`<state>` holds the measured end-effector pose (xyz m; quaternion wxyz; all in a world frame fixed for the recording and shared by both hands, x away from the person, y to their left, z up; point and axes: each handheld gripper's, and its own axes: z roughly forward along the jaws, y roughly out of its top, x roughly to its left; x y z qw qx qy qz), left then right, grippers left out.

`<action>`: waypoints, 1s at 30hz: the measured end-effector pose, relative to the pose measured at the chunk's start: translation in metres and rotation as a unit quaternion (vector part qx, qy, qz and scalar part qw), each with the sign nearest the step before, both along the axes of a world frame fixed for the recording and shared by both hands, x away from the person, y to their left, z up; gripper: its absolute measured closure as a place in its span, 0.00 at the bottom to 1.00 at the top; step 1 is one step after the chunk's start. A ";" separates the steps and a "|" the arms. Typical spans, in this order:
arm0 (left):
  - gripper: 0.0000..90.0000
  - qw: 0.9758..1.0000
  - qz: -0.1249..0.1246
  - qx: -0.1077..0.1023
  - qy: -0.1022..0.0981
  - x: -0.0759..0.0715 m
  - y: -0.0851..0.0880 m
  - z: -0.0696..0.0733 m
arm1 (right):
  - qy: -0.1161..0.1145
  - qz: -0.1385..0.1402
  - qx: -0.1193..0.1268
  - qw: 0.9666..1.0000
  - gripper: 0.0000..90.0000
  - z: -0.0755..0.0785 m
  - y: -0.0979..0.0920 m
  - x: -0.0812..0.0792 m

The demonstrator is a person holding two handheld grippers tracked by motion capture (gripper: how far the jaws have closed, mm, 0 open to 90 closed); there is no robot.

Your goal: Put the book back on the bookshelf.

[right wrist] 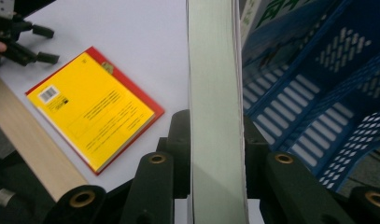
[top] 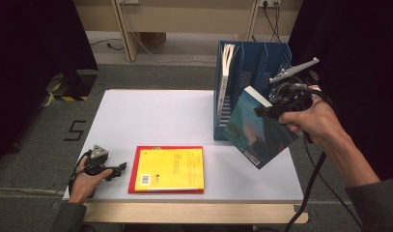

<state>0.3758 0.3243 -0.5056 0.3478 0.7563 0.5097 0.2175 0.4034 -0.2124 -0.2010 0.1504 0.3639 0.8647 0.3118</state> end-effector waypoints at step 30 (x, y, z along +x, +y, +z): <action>0.14 1.000 0.000 0.000 0.000 0.000 0.000 0.000 | -0.043 -0.133 0.042 0.989 0.81 0.045 -0.027 0.080</action>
